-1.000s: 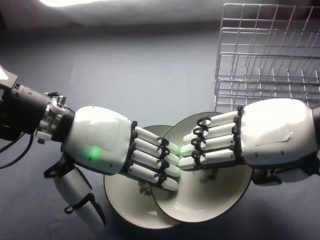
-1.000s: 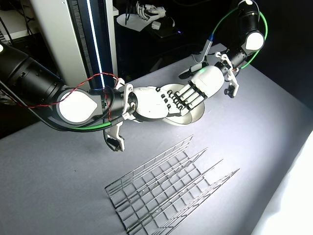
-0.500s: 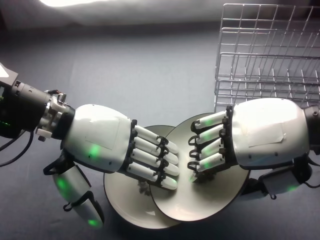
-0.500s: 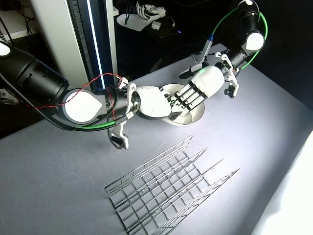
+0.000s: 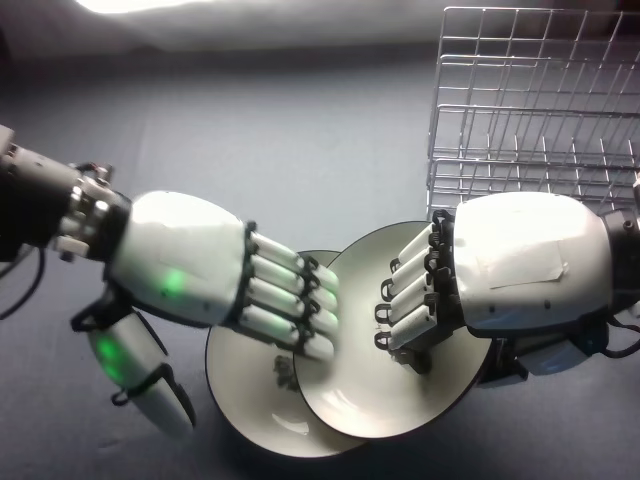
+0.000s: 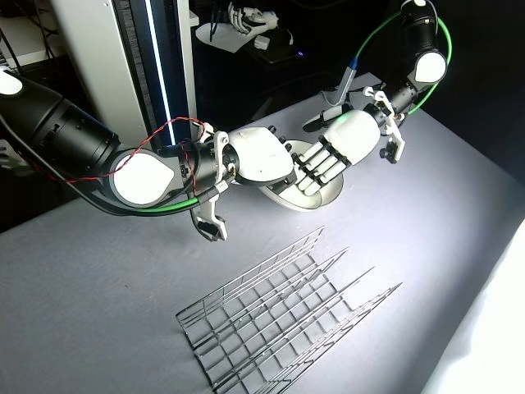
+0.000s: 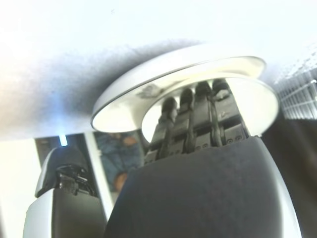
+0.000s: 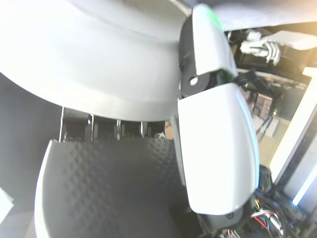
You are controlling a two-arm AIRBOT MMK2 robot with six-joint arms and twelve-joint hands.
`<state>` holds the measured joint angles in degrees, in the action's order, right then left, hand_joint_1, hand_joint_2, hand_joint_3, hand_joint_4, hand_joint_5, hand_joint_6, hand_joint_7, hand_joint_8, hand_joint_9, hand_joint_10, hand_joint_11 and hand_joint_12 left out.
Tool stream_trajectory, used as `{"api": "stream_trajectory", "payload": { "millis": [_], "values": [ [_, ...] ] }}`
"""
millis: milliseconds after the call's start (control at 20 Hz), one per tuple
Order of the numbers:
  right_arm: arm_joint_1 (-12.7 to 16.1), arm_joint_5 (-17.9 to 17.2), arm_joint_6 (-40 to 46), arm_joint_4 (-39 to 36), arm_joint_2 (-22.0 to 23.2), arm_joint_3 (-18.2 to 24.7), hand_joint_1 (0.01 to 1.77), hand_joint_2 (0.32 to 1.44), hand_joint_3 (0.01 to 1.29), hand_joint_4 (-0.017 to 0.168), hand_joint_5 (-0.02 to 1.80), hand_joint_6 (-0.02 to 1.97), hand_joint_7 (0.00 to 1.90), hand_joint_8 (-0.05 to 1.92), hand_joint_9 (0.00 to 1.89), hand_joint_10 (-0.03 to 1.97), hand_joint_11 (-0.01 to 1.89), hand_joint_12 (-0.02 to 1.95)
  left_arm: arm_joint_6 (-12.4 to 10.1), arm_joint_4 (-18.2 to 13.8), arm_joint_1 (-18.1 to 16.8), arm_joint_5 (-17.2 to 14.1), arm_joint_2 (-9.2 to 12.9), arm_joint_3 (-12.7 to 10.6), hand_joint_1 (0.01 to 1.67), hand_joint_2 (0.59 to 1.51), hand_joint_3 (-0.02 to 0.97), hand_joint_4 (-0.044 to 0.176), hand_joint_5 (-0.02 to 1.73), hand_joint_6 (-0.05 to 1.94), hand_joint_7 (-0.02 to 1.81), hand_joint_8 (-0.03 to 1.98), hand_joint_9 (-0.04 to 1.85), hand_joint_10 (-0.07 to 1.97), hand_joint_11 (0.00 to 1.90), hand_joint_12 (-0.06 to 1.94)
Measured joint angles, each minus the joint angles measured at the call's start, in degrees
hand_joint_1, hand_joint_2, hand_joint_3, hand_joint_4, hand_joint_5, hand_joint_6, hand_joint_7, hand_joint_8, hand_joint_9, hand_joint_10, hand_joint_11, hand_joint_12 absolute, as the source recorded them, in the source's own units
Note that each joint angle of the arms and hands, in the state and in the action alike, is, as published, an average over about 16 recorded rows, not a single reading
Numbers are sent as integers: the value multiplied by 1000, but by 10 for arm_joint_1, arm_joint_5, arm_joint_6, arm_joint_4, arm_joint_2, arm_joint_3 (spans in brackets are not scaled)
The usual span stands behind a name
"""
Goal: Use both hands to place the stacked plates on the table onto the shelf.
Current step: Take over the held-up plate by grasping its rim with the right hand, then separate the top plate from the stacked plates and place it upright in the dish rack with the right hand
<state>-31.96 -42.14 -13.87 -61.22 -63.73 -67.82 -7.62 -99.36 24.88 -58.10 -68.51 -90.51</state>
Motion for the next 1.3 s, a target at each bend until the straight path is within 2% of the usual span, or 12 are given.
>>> {"api": "stream_trajectory", "payload": {
  "millis": [200,450,750,1000,1300],
  "values": [
    [9,-1,1,-1,0,1,1207,1008,15,-3,778,979,823,758,777,1264,828,1664,-20,12,-25,5,33,12,14,1079,21,2,19,16,10,8,16,5,16,-4],
    [30,5,2,5,6,12,1229,1002,15,1,812,980,863,763,815,1253,837,1660,-43,23,-59,7,84,31,14,1076,22,1,24,21,16,10,17,6,17,8],
    [68,19,6,24,22,40,1257,1000,14,0,867,982,938,789,879,1239,850,1637,-64,28,-88,6,139,56,14,1080,22,2,23,21,17,10,18,7,18,11],
    [101,39,8,59,41,72,1279,1001,14,-1,908,982,1004,800,922,1226,854,1618,-73,38,-95,18,173,65,15,1081,22,4,20,19,18,10,18,7,20,11],
    [133,65,10,129,59,105,1291,1002,14,-5,925,985,1040,833,940,1225,868,1592,-77,66,-86,49,199,65,14,1080,21,4,17,18,17,10,18,7,22,11]
  ]
}}
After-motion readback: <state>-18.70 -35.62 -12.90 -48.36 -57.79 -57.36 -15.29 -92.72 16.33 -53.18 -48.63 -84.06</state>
